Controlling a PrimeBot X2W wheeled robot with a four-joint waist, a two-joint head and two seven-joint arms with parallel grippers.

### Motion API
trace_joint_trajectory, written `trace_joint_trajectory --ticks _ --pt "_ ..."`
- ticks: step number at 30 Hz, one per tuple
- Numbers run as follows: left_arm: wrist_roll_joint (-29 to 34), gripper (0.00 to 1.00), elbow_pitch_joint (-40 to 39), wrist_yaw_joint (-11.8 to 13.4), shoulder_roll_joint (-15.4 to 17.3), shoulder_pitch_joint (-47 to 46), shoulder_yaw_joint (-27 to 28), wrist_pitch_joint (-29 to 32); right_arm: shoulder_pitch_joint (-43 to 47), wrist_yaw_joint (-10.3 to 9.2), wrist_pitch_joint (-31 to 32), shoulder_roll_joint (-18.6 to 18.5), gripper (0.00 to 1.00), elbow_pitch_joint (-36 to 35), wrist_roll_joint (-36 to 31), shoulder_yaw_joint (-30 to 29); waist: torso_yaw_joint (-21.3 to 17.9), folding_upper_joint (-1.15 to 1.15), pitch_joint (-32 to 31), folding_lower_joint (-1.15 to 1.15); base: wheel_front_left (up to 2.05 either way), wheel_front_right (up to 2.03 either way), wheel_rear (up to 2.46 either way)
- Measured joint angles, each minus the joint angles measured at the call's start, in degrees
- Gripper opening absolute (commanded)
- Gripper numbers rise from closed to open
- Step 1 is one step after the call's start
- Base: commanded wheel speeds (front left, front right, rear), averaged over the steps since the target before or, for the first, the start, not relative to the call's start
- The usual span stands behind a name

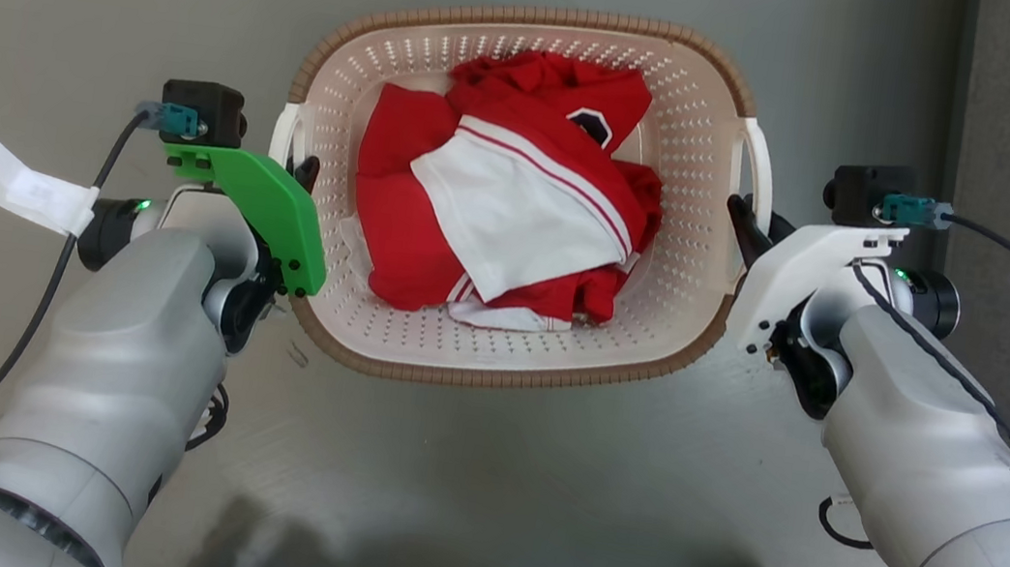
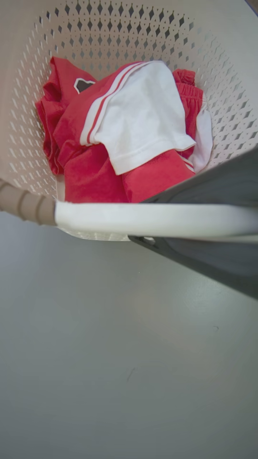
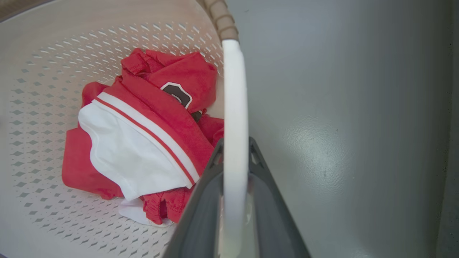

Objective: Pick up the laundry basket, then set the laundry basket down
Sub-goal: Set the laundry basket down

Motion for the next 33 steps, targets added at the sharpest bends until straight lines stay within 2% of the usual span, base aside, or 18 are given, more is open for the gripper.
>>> trace_joint_trajectory --ticks 15,33 --pt "0.4 0.0 1.1 0.0 0.2 -2.6 0.0 -2.8 -2.7 0.07 -2.1 0.1 0.0 0.7 -0.2 -0.1 -0.1 0.0 6.8 0.0 0.0 0.0 0.0" --pt "0.5 0.0 2.1 -0.1 0.0 -4.3 -0.7 -3.3 -4.3 0.26 -3.3 0.1 0.0 1.4 0.0 -0.4 0.2 0.0 9.5 -0.01 0.0 0.0 0.0"
